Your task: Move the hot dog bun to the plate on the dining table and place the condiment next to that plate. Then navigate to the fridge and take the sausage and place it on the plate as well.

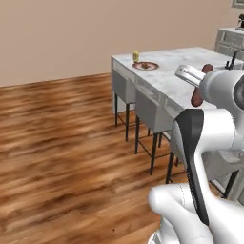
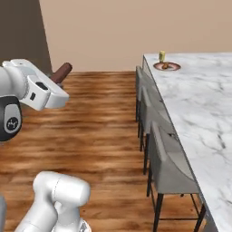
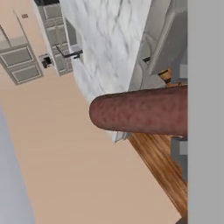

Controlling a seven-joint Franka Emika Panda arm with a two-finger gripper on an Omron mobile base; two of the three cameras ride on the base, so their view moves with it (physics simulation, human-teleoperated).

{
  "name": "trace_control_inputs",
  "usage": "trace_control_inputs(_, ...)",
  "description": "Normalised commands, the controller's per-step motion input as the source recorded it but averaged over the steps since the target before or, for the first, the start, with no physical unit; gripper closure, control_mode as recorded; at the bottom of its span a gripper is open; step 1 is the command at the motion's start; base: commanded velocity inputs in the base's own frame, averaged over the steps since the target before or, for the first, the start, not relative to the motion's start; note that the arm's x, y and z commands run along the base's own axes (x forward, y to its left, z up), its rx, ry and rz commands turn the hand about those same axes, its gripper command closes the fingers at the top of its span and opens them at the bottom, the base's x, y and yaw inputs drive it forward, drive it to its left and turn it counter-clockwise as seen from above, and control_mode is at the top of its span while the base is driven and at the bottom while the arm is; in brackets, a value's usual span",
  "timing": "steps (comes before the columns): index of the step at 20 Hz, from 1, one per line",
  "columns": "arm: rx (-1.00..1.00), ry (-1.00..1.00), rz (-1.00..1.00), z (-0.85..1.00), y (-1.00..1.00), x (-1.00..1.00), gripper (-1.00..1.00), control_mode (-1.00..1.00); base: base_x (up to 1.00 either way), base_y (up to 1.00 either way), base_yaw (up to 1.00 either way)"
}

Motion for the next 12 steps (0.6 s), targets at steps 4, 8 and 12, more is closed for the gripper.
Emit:
trace_control_inputs(4,0.0,0.0,0.0,0.0,0.0,0.0,1.0,1.0,0.95,0.53,-0.47)
trace_control_inputs(8,0.0,0.0,0.0,0.0,0.0,0.0,1.0,1.0,0.95,0.67,-0.5)
trace_control_inputs(12,0.0,0.0,0.0,0.0,0.0,0.0,1.0,1.0,0.88,0.79,-0.49)
